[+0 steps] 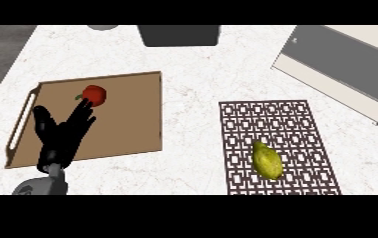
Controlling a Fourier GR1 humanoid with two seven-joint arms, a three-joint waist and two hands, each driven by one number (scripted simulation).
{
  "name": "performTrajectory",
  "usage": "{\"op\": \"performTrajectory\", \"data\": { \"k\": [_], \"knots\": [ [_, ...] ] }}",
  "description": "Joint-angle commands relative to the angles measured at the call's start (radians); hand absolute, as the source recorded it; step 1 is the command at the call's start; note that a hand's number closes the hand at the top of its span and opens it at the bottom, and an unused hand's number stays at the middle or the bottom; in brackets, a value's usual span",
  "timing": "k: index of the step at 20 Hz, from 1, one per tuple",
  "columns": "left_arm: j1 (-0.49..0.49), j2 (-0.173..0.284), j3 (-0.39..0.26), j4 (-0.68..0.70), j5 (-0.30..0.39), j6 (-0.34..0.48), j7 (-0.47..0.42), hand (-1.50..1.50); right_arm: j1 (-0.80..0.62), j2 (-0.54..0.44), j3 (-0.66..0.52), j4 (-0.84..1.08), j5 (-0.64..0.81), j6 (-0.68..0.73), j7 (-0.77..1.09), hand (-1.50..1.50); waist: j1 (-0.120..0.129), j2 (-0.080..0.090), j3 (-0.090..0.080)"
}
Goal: Pick the croissant from the placemat and place it in the tiered shelf
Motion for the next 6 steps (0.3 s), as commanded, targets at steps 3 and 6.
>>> {"op": "performTrajectory", "data": {
  "k": [3, 6],
  "knots": [
    [0.063, -0.008, -0.013, -0.036, -0.004, -0.009, 0.01, 0.0, 0.15, -0.115, -0.109, -0.127, -0.143, 0.188, 0.068, -1.5, -0.004, -0.001, -0.003],
    [0.091, -0.02, -0.023, -0.04, -0.02, -0.008, -0.028, 0.0, 0.283, -0.104, -0.204, -0.159, -0.229, 0.237, -0.008, -1.5, 0.001, 0.002, -0.002]
  ]
}}
